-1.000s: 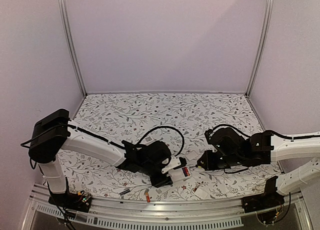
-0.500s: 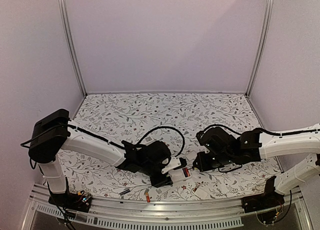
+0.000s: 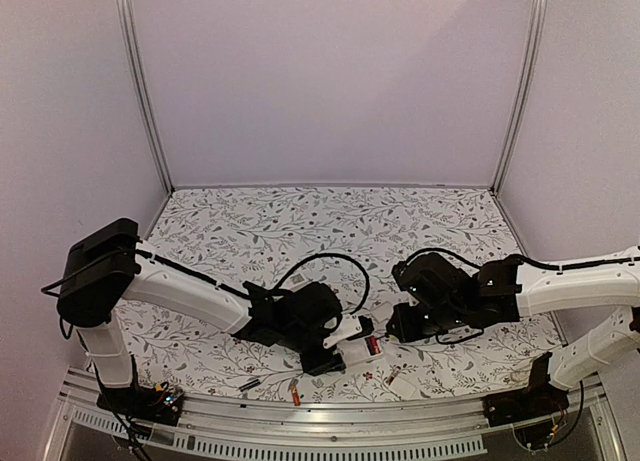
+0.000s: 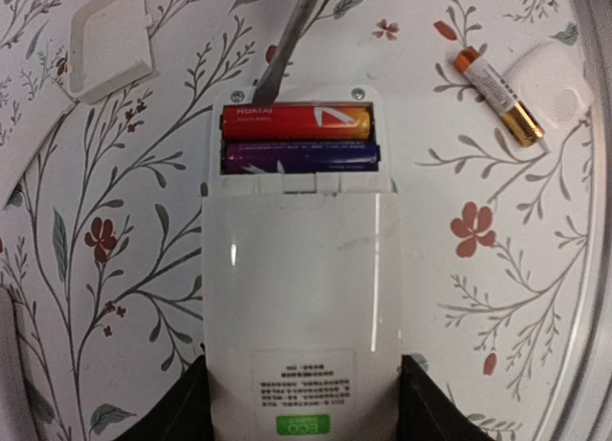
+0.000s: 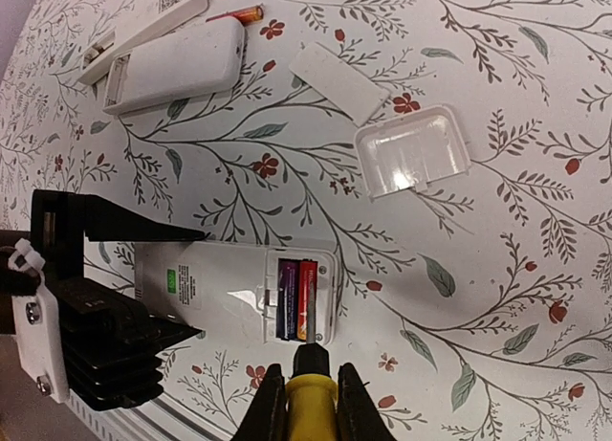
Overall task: Unload the batteries from the remote control
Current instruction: Remove the battery from the remote control without the battery cover.
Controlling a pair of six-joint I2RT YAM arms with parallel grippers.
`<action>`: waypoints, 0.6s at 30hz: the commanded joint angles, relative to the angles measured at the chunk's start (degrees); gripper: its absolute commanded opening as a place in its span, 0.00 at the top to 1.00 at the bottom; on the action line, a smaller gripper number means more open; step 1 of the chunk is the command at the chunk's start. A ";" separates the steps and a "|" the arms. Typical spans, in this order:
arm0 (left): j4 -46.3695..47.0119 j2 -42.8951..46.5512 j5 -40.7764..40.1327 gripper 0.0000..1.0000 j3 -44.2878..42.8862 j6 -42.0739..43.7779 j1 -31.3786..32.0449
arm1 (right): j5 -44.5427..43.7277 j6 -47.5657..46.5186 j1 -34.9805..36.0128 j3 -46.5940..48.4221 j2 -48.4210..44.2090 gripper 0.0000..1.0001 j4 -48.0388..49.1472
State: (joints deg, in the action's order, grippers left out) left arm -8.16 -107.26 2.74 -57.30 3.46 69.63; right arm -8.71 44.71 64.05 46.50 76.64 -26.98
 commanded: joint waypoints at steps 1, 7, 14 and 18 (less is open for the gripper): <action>-7.04 -3.38 1.20 0.48 2.54 1.74 0.43 | -1.16 -0.76 -0.40 1.16 0.59 1.00 -1.21; -7.14 -3.50 1.20 0.49 2.43 1.80 0.43 | -0.59 -0.91 -0.42 1.01 1.21 1.00 -0.80; -7.30 -3.67 1.29 0.50 2.49 2.00 0.51 | 4.22 -1.29 -1.40 0.11 3.41 1.00 0.94; -7.39 -3.96 1.30 0.51 2.44 2.15 0.52 | 12.70 -1.23 -5.12 -2.94 3.05 1.00 4.39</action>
State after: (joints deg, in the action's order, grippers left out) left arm -8.19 -107.28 2.74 -57.30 3.27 69.63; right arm -5.21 43.81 62.02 46.68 77.93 -26.50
